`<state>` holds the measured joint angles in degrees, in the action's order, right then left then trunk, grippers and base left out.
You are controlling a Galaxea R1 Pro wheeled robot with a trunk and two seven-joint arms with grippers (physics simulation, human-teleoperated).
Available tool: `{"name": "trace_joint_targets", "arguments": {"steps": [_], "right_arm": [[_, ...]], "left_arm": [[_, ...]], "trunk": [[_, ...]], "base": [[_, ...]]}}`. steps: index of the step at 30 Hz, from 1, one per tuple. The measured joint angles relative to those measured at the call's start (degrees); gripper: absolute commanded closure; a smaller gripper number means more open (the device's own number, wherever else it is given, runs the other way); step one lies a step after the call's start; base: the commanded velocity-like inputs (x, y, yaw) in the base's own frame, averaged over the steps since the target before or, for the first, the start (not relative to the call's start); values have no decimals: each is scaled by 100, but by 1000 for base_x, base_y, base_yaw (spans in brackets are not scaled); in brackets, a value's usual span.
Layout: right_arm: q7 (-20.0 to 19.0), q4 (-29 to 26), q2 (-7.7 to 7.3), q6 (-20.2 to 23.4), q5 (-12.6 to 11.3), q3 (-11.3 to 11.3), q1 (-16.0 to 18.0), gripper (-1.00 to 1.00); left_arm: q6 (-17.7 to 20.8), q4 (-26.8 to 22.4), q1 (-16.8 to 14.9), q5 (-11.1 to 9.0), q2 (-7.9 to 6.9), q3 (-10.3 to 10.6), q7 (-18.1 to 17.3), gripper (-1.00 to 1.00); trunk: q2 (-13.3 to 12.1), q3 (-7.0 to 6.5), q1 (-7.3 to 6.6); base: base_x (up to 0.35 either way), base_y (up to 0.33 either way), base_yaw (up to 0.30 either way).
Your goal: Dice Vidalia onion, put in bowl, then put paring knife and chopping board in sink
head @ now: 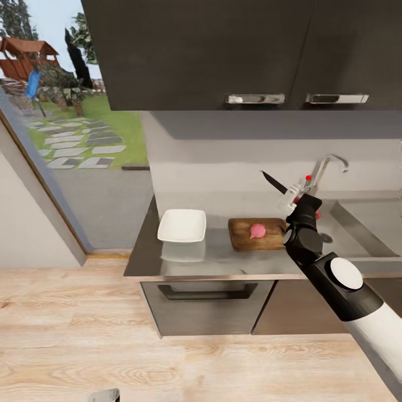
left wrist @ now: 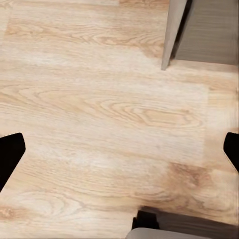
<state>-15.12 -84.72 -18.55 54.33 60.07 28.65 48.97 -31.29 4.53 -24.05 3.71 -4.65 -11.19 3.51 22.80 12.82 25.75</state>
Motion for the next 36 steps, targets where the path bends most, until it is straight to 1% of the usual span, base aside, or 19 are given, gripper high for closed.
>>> {"name": "trace_joint_targets", "arguments": {"steps": [3,6,7,8,10,11,13,14,16,19,24,25,30,33,36], "right_arm": [[12,4,17,18,-2,7,0,100],[39,3,110,29,30,55,0,100],[53,6,129,28,92,116,0,100],[56,9,136,27,158,206,0,100],[61,16,147,26,265,471,-1,100],[64,34,152,28,291,712,-2,100],[64,48,156,30,329,989,-1,100],[63,51,158,30,339,1038,-1,100],[59,64,218,32,337,1148,-1,100],[54,74,292,33,336,1201,-1,100],[47,82,365,32,329,1227,-2,100],[45,84,402,33,318,1229,-3,100],[43,311,701,34,288,1231,-18,100],[43,399,826,33,296,1231,-19,100],[43,434,881,32,298,1231,-19,100]], "left_arm": [[21,0,0,0,0,0,0,-100],[52,2,0,0,0,1,0,-100],[56,1,0,0,0,1,0,-100],[58,2,0,0,0,1,0,-100],[59,3,0,0,0,1,1,-100],[60,3,0,0,0,1,1,-100],[60,3,0,0,0,1,1,-100],[60,3,0,0,0,1,0,-100],[60,3,0,0,0,1,1,-100],[60,3,0,0,0,0,1,-100],[60,3,0,0,0,-4,1,-100],[59,0,-1,0,0,-4,2,-100],[58,-2,-1,0,-5,-6,3,-100],[58,-3,-1,0,-7,-7,3,-100],[58,-2,-1,0,-8,-7,3,-100]], "trunk": [[0,0,0],[0,0,0],[0,0,0],[0,0,0],[0,0,0],[0,0,0],[0,0,0],[0,0,0],[0,0,0],[0,0,0],[0,0,-1],[0,0,-1],[0,0,-1],[0,0,0],[0,0,0]], "base": [[0,-297,0],[0,-297,0],[0,-297,0],[0,-296,0],[0,-296,0],[0,-296,0],[0,-296,0],[0,-296,0],[0,-296,0],[0,-289,0],[46,-203,0],[121,-107,0],[114,-35,0],[30,-6,0],[9,-2,0]]}}
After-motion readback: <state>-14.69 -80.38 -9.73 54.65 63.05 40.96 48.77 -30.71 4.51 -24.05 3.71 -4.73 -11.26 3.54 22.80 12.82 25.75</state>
